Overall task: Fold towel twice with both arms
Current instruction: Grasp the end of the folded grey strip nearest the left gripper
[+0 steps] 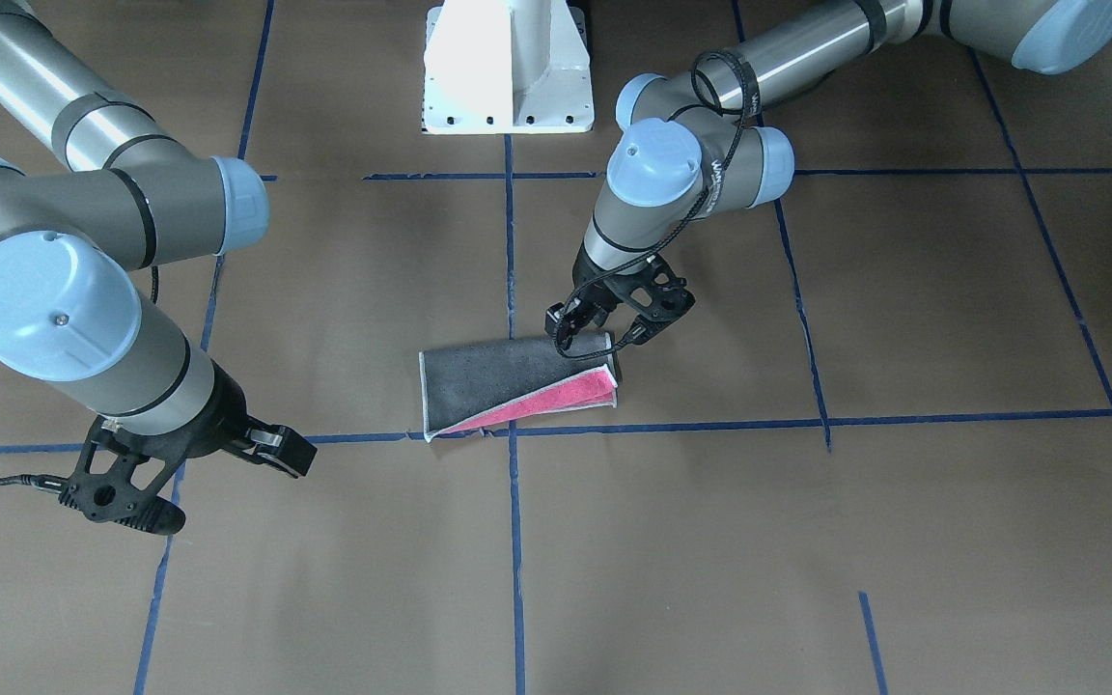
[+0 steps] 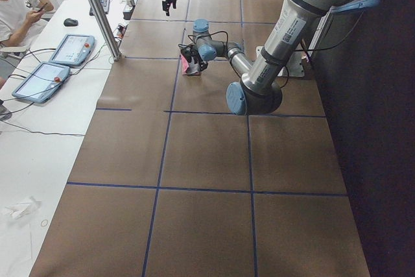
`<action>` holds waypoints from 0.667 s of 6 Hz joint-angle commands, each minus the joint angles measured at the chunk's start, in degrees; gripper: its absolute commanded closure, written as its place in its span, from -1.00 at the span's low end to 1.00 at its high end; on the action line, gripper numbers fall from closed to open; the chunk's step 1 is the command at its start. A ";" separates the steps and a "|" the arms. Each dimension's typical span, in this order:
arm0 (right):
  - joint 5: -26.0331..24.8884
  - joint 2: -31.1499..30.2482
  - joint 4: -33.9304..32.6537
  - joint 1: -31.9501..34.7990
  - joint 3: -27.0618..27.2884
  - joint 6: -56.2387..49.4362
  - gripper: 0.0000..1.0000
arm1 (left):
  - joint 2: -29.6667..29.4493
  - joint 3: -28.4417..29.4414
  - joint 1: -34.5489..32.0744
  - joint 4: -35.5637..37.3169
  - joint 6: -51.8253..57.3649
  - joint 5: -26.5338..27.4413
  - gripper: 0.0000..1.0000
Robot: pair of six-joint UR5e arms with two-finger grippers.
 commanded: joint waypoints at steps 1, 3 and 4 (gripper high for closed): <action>0.05 -0.88 0.05 0.16 1.23 -0.10 -1.00 | 1.36 -0.02 -0.97 0.01 0.41 0.01 -0.27; -0.04 -1.06 0.05 0.16 1.59 -0.10 -1.00 | 1.63 -0.10 -1.51 0.01 0.32 0.01 -0.11; -0.04 -1.24 0.05 0.16 1.67 -0.10 -1.00 | 1.55 -0.10 -1.51 -0.07 0.32 0.01 -0.02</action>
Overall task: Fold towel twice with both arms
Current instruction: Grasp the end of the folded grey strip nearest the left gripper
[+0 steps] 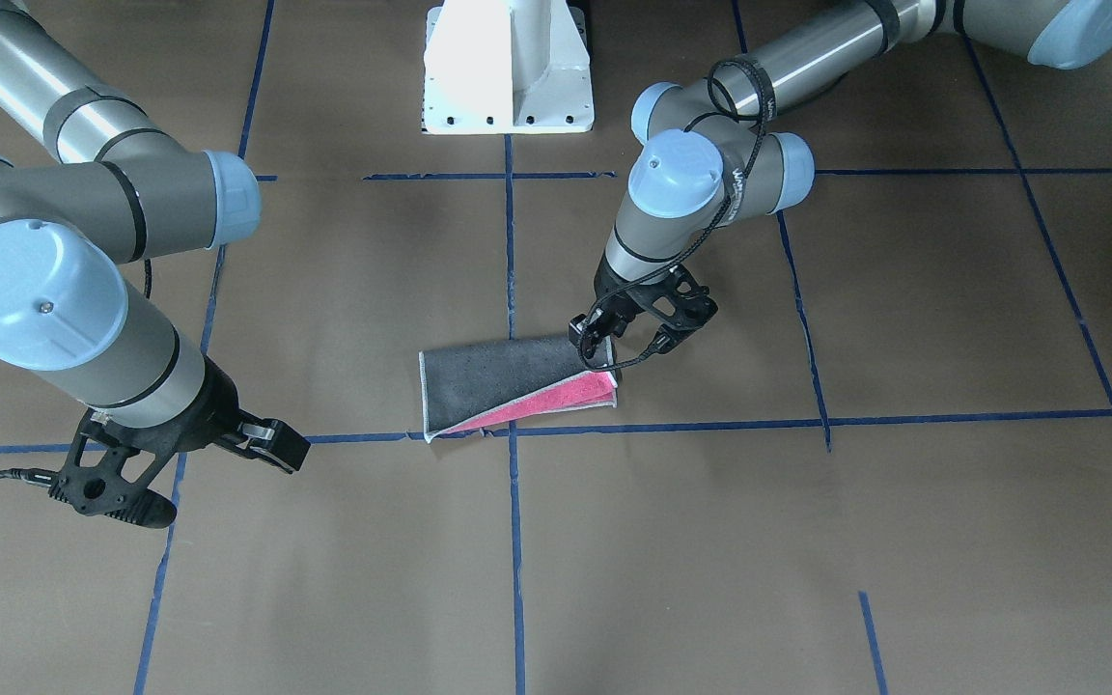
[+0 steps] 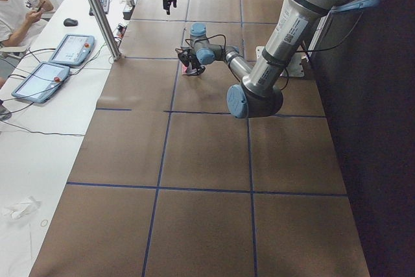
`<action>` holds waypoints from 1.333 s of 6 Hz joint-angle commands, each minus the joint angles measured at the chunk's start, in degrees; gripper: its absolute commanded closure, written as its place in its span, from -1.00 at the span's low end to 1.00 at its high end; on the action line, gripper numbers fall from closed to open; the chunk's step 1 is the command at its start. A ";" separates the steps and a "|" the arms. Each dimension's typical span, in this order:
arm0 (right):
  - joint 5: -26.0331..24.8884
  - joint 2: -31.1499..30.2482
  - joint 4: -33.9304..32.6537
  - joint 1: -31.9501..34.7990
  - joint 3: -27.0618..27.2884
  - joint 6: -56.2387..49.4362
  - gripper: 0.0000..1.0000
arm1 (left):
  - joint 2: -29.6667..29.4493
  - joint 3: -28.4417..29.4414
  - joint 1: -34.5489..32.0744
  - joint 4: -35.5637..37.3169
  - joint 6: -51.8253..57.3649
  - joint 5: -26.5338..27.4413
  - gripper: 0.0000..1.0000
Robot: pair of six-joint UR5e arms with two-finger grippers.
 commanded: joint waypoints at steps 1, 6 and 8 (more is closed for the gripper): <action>-0.02 -0.34 0.00 0.00 0.11 0.00 -1.00 | -0.02 -0.01 0.30 -0.06 -0.10 0.00 -0.02; -0.11 -0.42 0.00 0.18 0.46 0.00 -1.00 | -0.19 -0.27 0.39 -0.06 -0.02 -0.52 1.00; -0.11 -2.52 0.00 0.36 2.56 0.00 -1.00 | -0.19 -2.80 -2.41 0.02 -0.02 -5.52 1.00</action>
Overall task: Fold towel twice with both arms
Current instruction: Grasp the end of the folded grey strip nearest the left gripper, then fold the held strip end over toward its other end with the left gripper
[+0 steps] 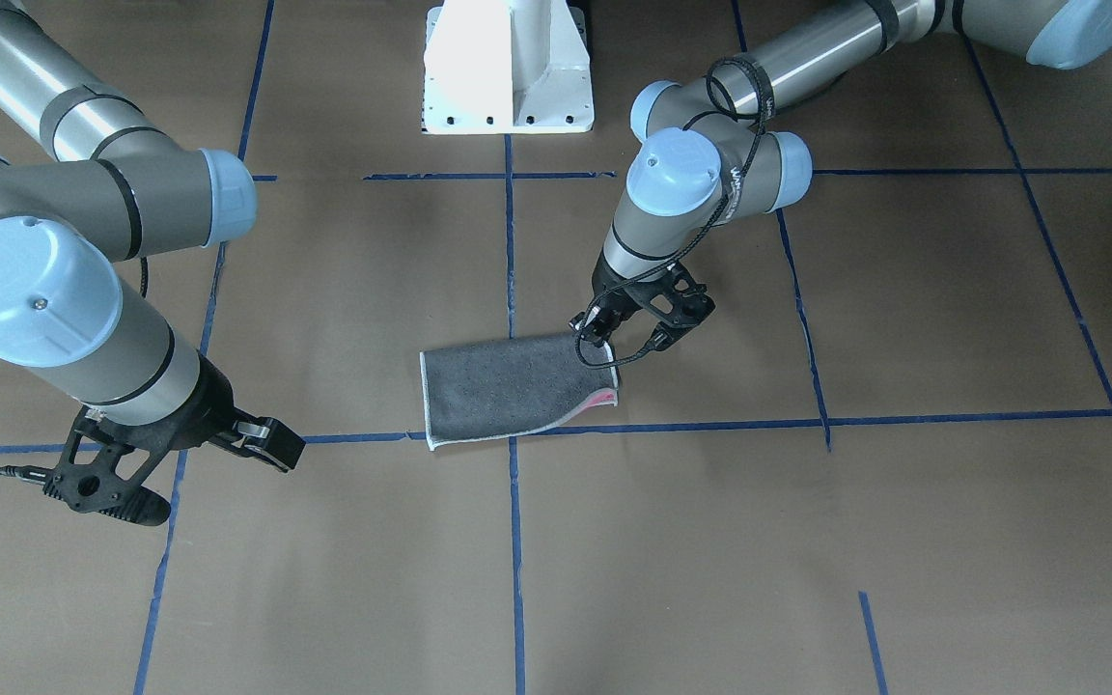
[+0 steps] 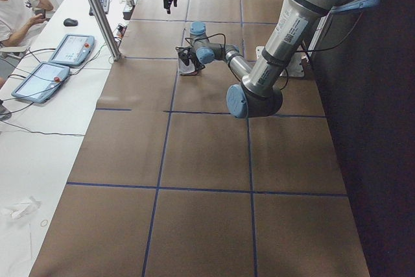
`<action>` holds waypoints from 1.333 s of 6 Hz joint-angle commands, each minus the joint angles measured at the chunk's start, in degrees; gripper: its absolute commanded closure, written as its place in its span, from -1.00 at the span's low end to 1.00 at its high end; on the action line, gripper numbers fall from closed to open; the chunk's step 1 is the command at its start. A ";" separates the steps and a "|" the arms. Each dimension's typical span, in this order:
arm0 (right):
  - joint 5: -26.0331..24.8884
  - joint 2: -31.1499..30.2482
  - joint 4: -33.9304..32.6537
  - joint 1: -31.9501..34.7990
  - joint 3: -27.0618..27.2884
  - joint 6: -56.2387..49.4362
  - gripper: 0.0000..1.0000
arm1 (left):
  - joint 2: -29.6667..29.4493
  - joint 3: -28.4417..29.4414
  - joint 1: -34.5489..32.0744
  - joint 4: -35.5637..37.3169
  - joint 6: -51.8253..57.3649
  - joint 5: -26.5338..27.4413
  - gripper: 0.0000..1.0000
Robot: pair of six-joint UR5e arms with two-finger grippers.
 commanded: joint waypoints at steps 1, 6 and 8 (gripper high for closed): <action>0.09 -2.70 0.17 0.62 2.63 -0.35 -1.00 | -3.57 -1.95 -1.50 5.20 0.19 -1.97 1.00; 0.26 -22.66 -0.09 5.45 18.73 -15.54 -1.00 | -28.71 24.71 0.69 6.66 1.85 1.46 1.00; 0.18 -23.01 0.00 5.89 18.38 -16.35 -1.00 | -30.84 32.71 2.88 -2.70 1.86 6.35 1.00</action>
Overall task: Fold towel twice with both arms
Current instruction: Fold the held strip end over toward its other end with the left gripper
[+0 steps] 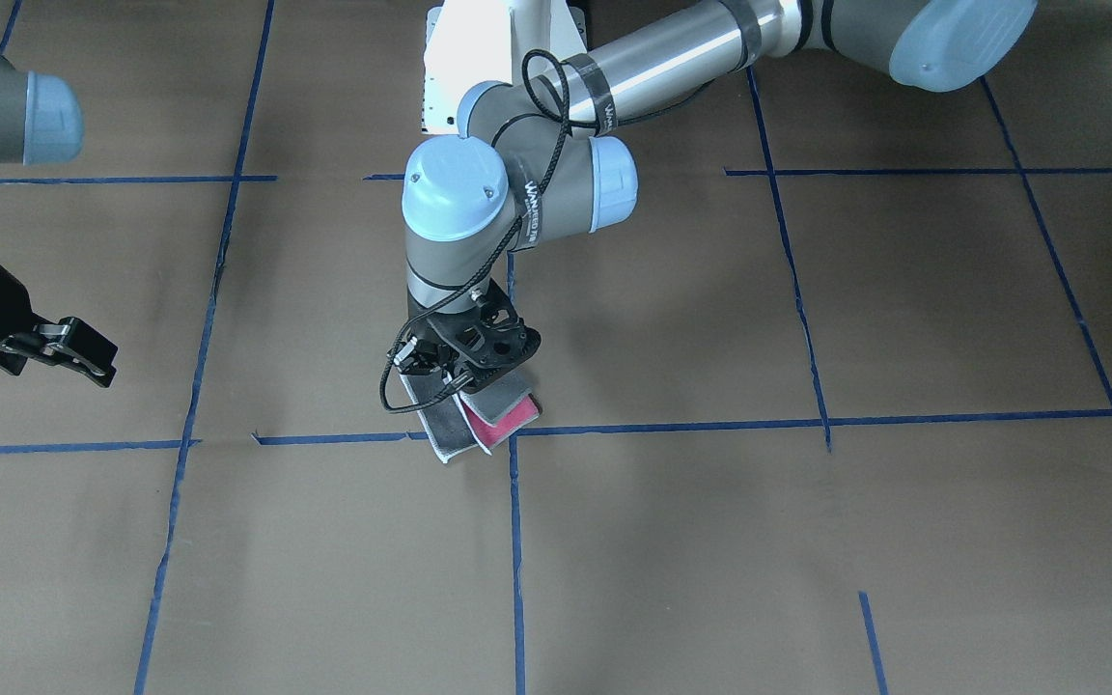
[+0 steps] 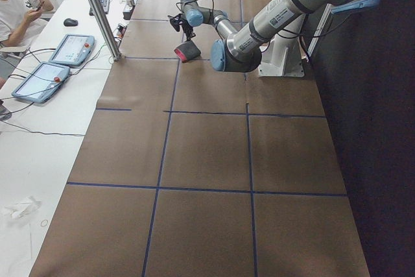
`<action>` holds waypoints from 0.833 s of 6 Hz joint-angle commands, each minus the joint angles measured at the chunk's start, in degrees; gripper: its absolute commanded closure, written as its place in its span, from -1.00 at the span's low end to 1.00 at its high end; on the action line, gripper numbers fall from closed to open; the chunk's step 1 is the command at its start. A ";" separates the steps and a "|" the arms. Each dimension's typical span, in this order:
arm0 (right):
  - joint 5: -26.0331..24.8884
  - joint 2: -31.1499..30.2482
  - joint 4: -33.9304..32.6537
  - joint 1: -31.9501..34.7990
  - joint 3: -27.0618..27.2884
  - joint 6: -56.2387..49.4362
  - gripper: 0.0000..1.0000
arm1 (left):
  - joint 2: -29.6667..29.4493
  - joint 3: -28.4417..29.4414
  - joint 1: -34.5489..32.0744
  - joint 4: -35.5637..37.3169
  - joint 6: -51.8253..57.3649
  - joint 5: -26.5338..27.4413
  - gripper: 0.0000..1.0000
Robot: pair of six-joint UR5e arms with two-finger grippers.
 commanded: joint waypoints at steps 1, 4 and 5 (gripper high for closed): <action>-0.02 -0.74 0.14 0.12 -0.04 -0.51 -1.00 | -3.05 6.31 1.25 -5.75 -0.01 2.92 1.00; -0.20 -0.83 0.23 0.12 -0.03 -0.51 -1.00 | -3.23 6.24 1.95 -9.36 0.34 2.92 -1.00; -0.03 -1.09 0.41 0.12 -0.03 -0.60 -1.00 | -3.15 5.89 1.69 -9.37 0.26 2.92 -1.00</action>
